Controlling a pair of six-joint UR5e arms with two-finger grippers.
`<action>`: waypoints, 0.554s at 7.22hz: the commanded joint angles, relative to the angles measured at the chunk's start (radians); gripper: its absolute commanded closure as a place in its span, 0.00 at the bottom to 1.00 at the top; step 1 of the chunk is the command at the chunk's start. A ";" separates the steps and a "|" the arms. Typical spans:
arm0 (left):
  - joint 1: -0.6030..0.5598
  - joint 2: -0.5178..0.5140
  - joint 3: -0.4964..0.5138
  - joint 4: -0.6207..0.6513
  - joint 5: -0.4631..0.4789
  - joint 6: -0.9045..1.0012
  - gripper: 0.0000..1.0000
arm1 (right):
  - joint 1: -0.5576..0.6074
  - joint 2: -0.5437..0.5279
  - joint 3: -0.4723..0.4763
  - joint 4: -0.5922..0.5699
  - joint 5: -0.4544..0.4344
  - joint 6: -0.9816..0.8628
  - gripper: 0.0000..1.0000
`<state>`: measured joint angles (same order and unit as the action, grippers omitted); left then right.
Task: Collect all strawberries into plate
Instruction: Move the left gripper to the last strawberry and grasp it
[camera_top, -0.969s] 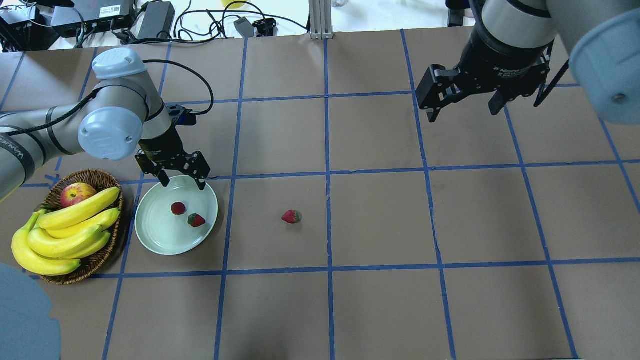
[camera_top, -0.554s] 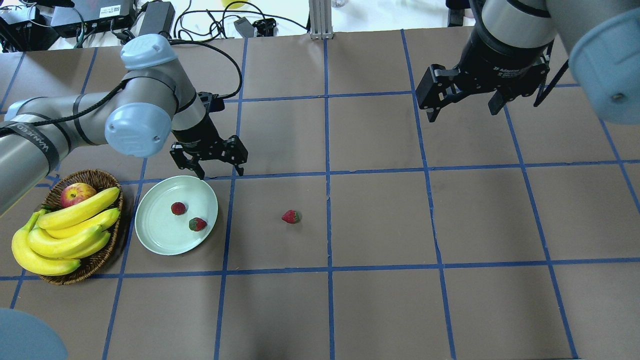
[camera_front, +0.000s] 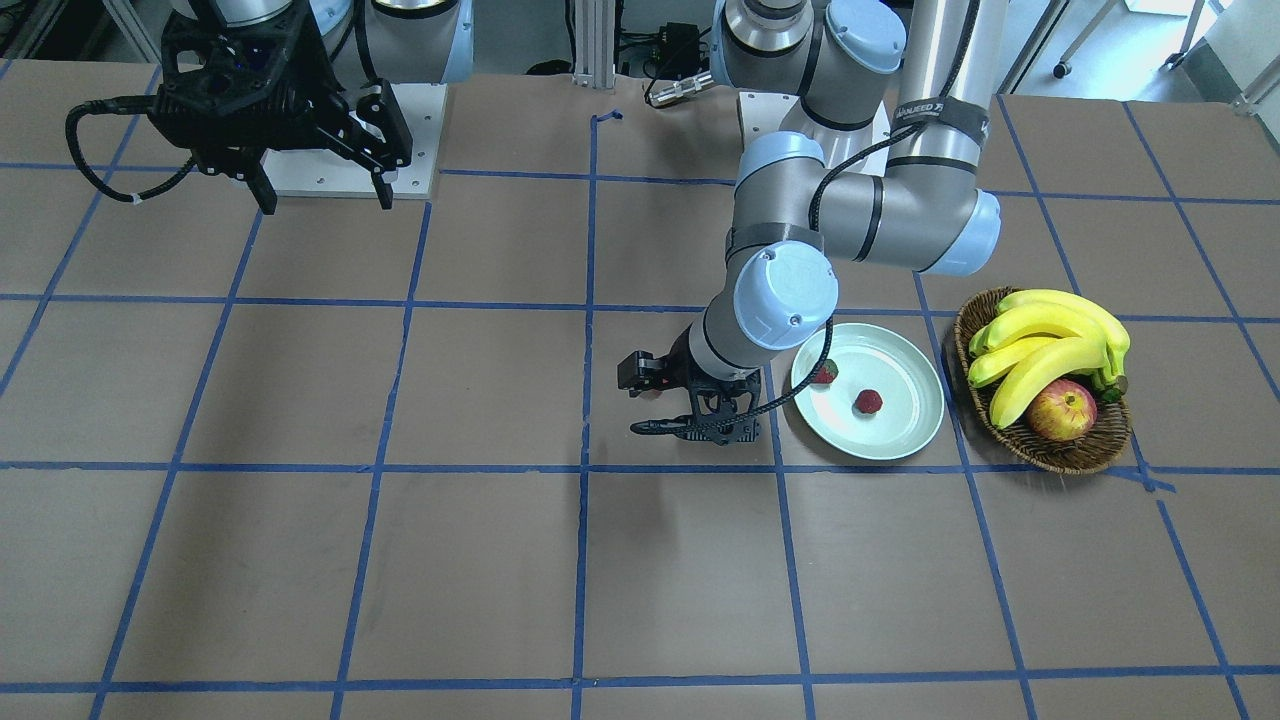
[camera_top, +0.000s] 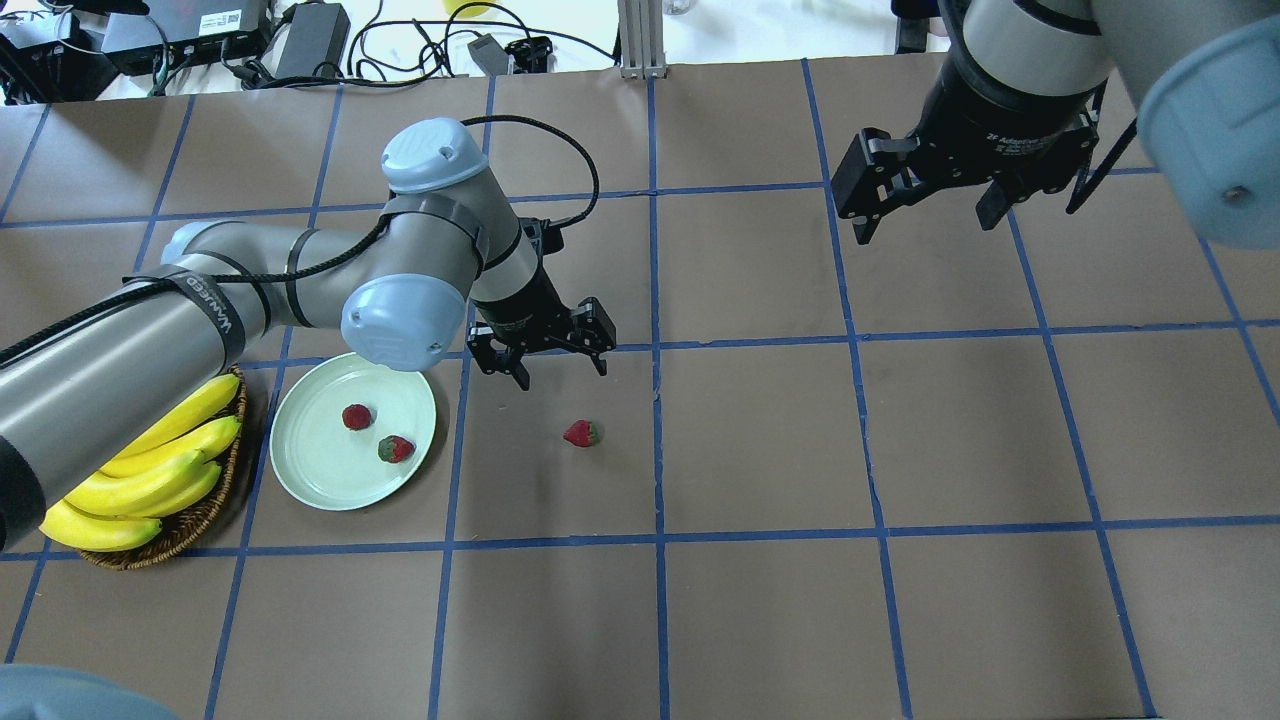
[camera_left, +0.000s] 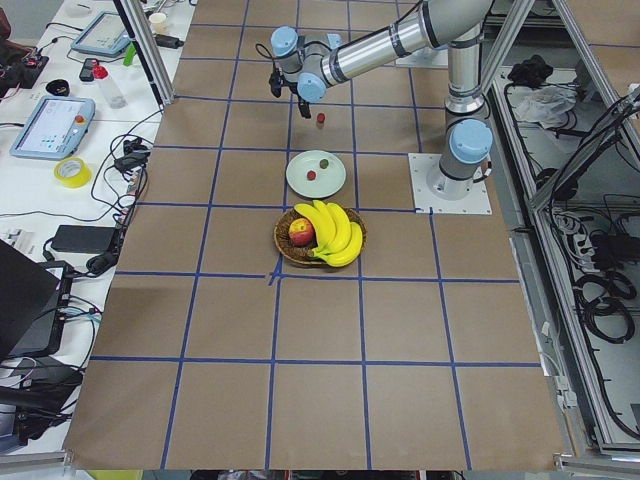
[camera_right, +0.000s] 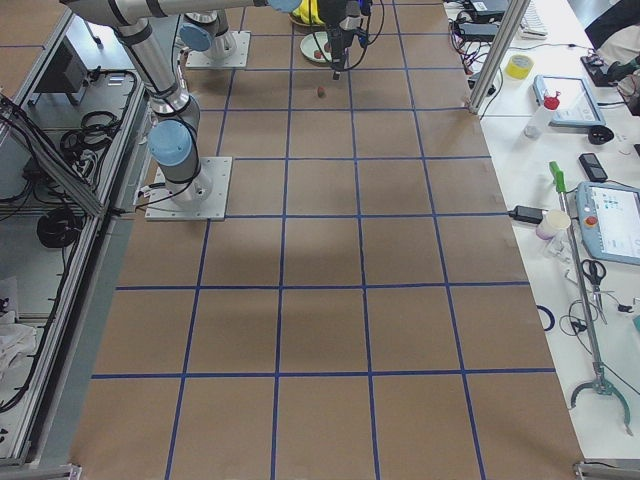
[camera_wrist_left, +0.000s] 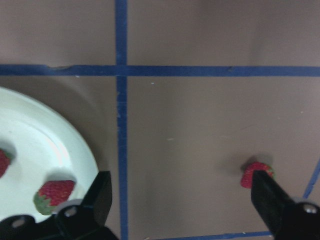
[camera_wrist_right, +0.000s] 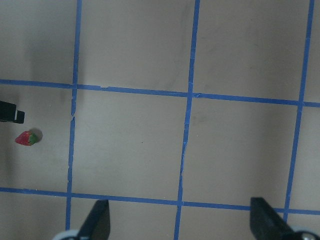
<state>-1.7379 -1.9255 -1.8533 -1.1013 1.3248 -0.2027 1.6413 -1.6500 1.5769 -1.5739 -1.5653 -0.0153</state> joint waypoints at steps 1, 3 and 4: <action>-0.014 -0.010 -0.056 0.064 -0.007 -0.006 0.00 | 0.000 0.001 0.000 0.000 0.002 0.000 0.00; -0.020 -0.018 -0.064 0.064 -0.006 -0.017 0.00 | 0.000 0.001 0.000 0.000 -0.001 0.000 0.00; -0.022 -0.021 -0.069 0.064 -0.013 -0.017 0.06 | 0.000 0.002 0.000 -0.002 0.002 0.000 0.00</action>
<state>-1.7573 -1.9421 -1.9163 -1.0379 1.3173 -0.2174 1.6413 -1.6486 1.5769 -1.5742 -1.5653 -0.0153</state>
